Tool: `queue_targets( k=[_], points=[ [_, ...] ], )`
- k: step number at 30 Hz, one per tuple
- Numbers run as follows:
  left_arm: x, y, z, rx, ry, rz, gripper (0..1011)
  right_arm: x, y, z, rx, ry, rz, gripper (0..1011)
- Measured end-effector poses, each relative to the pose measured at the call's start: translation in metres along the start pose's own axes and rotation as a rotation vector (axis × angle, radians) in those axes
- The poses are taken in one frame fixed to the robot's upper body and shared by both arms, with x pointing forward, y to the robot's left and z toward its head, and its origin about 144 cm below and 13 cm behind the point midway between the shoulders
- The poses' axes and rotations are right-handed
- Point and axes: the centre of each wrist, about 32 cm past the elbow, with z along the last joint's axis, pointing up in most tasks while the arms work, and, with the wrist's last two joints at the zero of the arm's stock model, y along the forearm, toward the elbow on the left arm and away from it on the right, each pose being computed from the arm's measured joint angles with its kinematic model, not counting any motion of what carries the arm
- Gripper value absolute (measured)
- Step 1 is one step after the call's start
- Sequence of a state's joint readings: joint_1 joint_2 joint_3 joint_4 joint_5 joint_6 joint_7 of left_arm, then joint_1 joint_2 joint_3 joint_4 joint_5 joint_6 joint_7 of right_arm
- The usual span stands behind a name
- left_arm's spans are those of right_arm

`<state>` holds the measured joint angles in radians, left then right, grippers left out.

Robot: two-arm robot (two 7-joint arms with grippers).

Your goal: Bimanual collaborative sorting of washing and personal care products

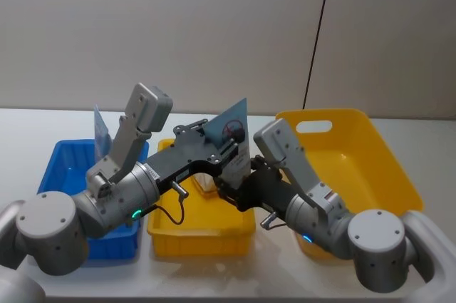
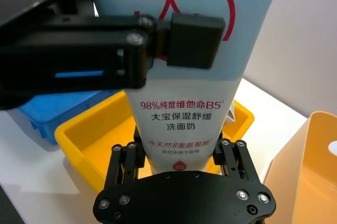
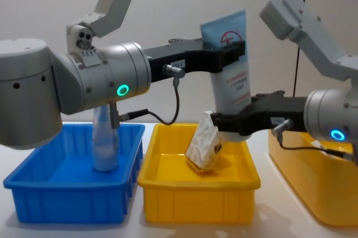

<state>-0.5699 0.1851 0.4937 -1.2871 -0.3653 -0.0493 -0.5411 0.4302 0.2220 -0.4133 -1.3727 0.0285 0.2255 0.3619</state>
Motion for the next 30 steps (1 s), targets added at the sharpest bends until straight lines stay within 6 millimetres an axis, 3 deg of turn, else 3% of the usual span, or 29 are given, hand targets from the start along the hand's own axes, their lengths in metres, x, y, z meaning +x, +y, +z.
queue_targets(
  k=[21,30],
  points=[
    [0.0000,0.0000,0.0000,0.000,0.000,0.000,987,0.0019,0.0056,0.0028,0.013,0.057,-0.045,314],
    [0.0000,0.0000,0.0000,0.000,0.000,0.000,1001,0.0057,0.0046,0.0042,0.018,0.110,-0.143,215]
  ],
)
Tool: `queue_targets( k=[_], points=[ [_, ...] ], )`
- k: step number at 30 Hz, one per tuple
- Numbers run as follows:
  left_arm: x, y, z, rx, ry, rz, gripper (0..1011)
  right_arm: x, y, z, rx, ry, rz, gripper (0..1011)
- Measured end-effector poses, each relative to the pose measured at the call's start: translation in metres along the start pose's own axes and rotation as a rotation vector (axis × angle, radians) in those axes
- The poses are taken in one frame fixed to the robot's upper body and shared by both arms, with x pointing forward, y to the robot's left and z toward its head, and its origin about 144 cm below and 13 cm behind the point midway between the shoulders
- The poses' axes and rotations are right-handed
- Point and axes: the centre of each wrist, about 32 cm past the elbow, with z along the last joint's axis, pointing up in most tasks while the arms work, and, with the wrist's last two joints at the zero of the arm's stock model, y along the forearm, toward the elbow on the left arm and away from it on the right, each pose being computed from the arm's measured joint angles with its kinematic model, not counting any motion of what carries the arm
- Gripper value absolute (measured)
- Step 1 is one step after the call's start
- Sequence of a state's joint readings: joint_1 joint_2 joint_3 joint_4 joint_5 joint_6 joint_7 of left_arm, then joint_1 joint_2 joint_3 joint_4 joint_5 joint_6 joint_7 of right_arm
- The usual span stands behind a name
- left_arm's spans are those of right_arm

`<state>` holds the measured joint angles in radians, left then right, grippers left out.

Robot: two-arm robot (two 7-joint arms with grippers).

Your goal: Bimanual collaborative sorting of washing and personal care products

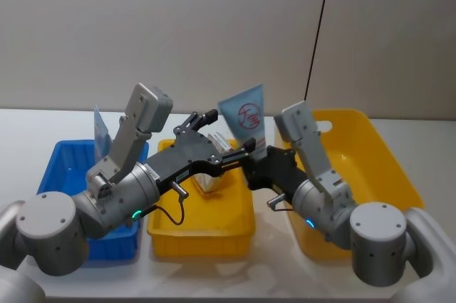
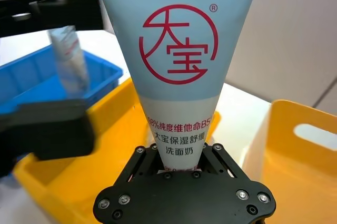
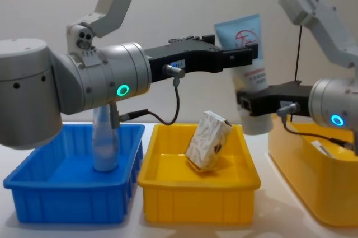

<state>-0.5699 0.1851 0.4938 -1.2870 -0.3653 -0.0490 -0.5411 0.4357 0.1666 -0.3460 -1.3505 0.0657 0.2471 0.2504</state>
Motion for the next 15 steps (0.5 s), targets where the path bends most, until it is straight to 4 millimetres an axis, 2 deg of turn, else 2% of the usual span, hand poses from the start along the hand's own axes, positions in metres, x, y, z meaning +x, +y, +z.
queue_targets(
  k=[15],
  points=[
    [0.000,0.000,0.000,0.000,0.000,0.000,1001,0.011,-0.002,0.005,0.034,0.073,-0.217,170]
  ],
)
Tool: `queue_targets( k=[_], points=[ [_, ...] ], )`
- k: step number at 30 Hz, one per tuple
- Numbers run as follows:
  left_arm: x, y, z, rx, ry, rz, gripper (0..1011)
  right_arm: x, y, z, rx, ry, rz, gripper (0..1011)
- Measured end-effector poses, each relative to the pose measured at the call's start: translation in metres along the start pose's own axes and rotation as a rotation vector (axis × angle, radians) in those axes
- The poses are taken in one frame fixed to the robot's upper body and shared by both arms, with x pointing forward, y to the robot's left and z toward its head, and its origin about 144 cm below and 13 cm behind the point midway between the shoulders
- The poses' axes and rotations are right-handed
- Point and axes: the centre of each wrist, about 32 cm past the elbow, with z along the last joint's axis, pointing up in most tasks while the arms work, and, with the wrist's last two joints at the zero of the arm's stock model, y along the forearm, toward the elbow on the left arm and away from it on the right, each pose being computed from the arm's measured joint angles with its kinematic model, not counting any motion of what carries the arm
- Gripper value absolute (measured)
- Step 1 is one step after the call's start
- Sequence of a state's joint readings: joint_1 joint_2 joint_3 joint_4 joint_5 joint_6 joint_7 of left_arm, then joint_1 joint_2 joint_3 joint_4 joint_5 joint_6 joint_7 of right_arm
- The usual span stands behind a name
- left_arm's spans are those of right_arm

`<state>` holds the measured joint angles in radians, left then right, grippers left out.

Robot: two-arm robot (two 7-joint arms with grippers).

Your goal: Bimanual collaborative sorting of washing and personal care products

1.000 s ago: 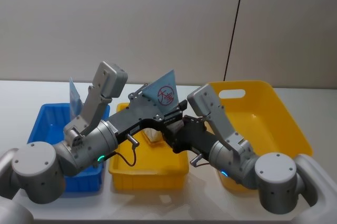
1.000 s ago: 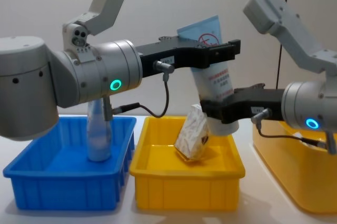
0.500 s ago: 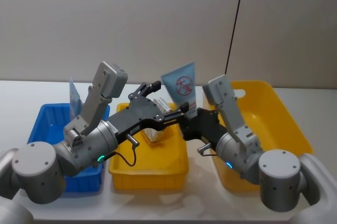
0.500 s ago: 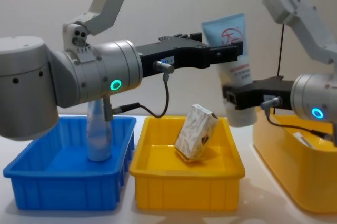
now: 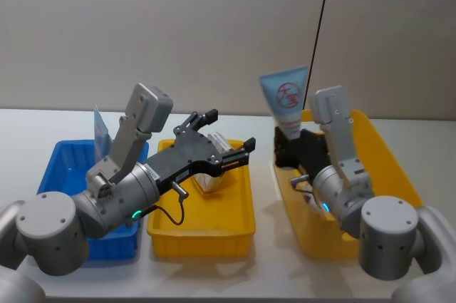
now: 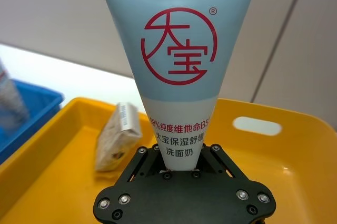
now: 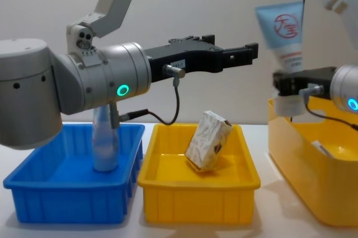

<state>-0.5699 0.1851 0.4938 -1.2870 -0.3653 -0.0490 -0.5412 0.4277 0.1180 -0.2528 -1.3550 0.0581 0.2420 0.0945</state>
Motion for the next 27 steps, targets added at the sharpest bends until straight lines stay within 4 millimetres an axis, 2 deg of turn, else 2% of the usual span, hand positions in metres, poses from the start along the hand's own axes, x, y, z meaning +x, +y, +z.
queue_targets(
  k=[15,27],
  points=[
    [0.000,0.000,0.000,0.000,0.000,0.000,1001,0.011,0.006,0.001,-0.006,0.020,-0.230,168],
    [0.000,0.000,0.000,0.000,0.000,0.000,1001,0.026,0.022,0.000,-0.127,0.031,-0.409,168]
  ],
)
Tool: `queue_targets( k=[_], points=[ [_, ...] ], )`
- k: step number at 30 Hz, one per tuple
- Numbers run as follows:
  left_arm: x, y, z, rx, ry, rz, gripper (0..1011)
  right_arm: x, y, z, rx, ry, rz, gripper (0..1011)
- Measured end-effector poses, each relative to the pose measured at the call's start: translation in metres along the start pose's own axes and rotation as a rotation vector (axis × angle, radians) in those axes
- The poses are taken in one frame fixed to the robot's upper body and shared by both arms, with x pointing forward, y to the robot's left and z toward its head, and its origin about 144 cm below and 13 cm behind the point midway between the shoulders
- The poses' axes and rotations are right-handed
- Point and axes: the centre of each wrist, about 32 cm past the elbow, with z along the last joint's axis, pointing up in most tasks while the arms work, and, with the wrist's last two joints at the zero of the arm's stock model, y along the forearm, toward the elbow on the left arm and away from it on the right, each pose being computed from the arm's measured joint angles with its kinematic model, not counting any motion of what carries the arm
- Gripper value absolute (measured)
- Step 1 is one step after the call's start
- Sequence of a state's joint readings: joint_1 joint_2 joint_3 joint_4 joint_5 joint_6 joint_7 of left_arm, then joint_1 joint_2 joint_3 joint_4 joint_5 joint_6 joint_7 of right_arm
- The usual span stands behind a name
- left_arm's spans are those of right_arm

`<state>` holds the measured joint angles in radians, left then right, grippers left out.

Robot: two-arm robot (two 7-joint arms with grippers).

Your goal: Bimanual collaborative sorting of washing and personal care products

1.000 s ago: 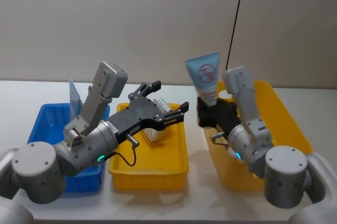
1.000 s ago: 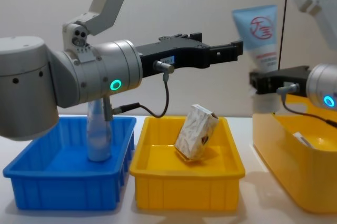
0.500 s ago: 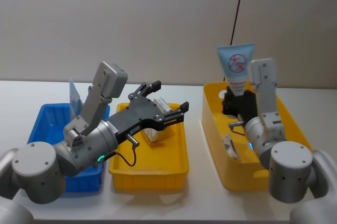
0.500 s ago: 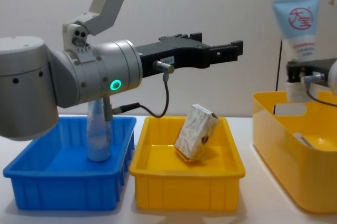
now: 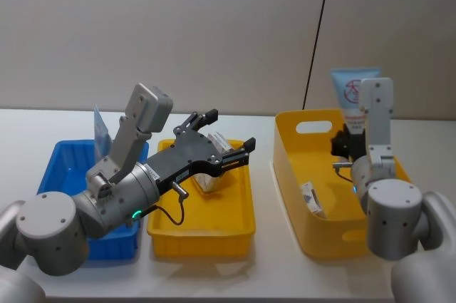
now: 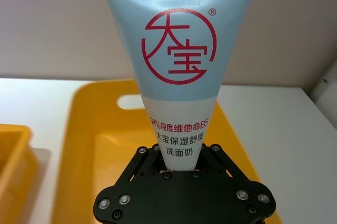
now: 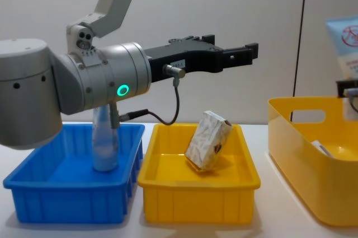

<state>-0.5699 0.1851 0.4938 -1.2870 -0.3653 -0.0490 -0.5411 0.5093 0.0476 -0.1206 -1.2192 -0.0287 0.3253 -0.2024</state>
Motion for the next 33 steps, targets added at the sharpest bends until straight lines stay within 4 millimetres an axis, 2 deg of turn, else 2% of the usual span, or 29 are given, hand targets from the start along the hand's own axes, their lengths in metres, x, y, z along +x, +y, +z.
queue_targets(
  k=[8,10,12,13,16,22,25,26,31,33],
  points=[
    [0.000,0.000,0.000,0.000,0.000,0.000,1001,0.005,0.014,0.004,-0.108,-0.010,-0.070,166],
    [0.000,0.000,0.000,0.000,0.000,0.000,1001,0.007,0.018,0.006,-0.140,-0.013,-0.083,204],
    [0.000,0.000,0.000,0.000,0.000,0.000,1001,0.009,0.021,0.007,-0.173,-0.018,-0.093,305],
    [0.000,0.000,0.000,0.000,0.000,0.000,1001,0.009,0.022,0.007,-0.183,-0.020,-0.095,305],
    [0.000,0.000,0.000,0.000,0.000,0.000,1001,0.011,0.025,0.009,-0.208,-0.024,-0.102,396],
    [0.000,0.000,0.000,0.000,0.000,0.000,1001,0.013,0.031,0.013,-0.260,-0.032,-0.109,626],
    [0.000,0.000,0.000,0.000,0.000,0.000,1001,0.014,0.032,0.014,-0.274,-0.035,-0.108,684],
    [0.000,0.000,0.000,0.000,0.000,0.000,1001,0.014,0.032,0.014,-0.277,-0.036,-0.107,748],
    [0.000,0.000,0.000,0.000,0.000,0.000,1001,0.015,0.032,0.016,-0.287,-0.036,-0.098,910],
    [0.000,0.000,0.000,0.000,0.000,0.000,1001,0.015,0.032,0.017,-0.286,-0.035,-0.094,945]
  ],
)
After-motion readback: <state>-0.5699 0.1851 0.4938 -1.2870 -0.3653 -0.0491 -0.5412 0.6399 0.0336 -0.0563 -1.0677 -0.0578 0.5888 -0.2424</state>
